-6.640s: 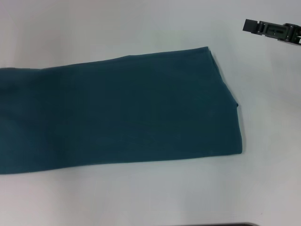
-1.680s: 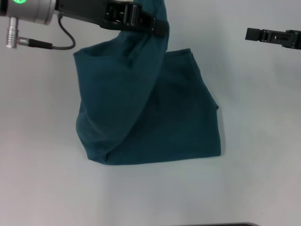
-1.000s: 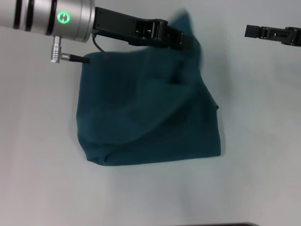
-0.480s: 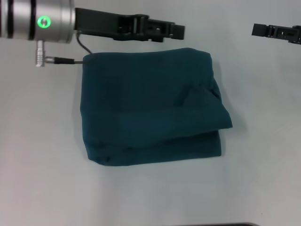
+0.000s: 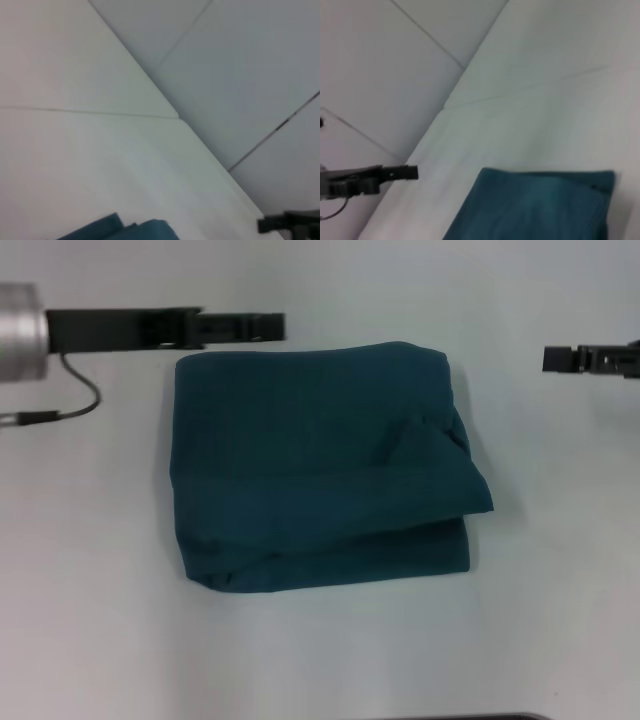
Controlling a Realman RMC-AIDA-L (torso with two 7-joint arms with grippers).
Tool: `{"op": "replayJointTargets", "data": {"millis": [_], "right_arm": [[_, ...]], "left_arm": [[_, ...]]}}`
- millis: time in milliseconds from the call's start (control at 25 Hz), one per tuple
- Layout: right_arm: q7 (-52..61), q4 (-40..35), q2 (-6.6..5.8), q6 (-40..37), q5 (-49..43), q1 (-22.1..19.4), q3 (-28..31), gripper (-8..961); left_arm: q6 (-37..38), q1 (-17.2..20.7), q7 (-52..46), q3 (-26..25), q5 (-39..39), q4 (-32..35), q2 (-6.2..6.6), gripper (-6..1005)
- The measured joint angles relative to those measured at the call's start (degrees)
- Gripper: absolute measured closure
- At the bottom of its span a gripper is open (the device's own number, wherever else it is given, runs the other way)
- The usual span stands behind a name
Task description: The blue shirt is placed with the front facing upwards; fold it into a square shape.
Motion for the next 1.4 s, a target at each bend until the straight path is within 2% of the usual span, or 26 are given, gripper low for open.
{"op": "replayJointTargets", "data": {"millis": [320, 640, 800, 1000, 1400], "right_arm": [[4.4, 0.0, -0.11, 4.5, -4.3, -0.2, -1.2, 310], [5.4, -5.6, 0.97, 3.5, -4.9, 2.9, -2.9, 313], [5.4, -7.5, 2.04, 1.4, -5.0, 4.2, -3.9, 315], [5.0, -9.7, 2.82, -1.4, -5.0, 5.2, -5.2, 317], [4.8, -10.6, 3.1, -2.8, -5.1, 5.4, -5.3, 320]], "left_arm": [[4.2, 4.3, 8.8, -7.7, -1.5, 0.2, 0.01, 92], [6.4, 6.4, 13.3, -8.9, -2.9, 0.9, 0.14, 94], [6.5, 6.5, 15.4, -9.0, -2.9, 1.9, 0.88, 95], [6.3, 5.6, 17.7, -8.6, -2.5, 4.3, 1.38, 96], [1.8, 2.8, 22.2, -7.8, -2.0, 11.4, 1.51, 95]]}}
